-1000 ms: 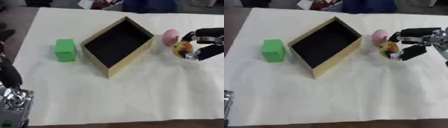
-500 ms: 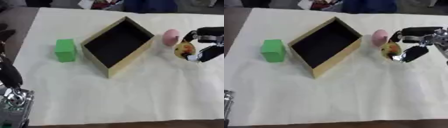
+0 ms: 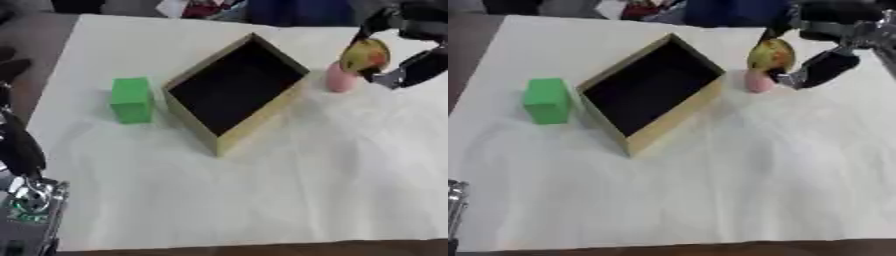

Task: Pick up objects on the table and place them in the box.

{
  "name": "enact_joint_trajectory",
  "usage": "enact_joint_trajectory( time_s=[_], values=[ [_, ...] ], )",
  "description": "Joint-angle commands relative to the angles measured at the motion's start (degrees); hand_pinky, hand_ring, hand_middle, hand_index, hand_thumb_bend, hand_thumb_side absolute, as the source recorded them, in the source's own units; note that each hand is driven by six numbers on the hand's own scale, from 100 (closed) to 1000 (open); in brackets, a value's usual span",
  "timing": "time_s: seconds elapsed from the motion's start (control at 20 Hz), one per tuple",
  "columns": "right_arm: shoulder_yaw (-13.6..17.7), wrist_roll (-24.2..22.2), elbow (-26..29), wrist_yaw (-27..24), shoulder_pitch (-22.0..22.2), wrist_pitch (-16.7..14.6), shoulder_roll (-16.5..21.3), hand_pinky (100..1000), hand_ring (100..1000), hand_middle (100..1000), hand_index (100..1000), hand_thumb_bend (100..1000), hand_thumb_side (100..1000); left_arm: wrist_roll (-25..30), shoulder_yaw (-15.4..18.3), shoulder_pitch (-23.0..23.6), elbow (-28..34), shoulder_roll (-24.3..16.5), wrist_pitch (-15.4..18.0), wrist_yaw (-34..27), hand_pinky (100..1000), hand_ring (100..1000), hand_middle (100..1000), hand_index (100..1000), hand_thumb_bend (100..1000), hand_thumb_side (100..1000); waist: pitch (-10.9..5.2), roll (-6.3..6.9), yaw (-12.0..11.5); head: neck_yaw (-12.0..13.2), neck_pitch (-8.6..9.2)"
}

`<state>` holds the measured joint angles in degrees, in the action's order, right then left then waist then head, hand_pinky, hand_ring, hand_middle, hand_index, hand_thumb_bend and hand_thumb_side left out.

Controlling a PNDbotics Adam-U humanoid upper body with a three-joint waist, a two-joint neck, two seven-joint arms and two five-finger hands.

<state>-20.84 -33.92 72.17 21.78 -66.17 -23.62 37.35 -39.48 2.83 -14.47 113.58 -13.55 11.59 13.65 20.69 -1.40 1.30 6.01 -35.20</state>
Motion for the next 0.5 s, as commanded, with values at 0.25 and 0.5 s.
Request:
enact_joint_trajectory(
  time_s=[0.25, 0.5],
  values=[
    [-0.4, -1.1, 0.2, 0.0, -5.7, 1.3, -6.6, 832, 773, 559, 734, 100, 203, 0.4, -0.3, -0.5, 1.0, -0.1, 0.2, 0.0, 752, 618, 623, 819, 240, 1000, -1.53, 0.25, -1.0, -1.3, 0.37],
    [-0.1, -1.0, -2.9, 3.5, -6.8, 1.0, -13.1, 836, 769, 557, 739, 100, 186, 0.6, -0.6, -0.8, 1.0, 0.2, 0.3, -0.2, 752, 618, 624, 821, 238, 1000, -1.08, 0.53, -1.7, -2.0, 0.66]
  ],
)
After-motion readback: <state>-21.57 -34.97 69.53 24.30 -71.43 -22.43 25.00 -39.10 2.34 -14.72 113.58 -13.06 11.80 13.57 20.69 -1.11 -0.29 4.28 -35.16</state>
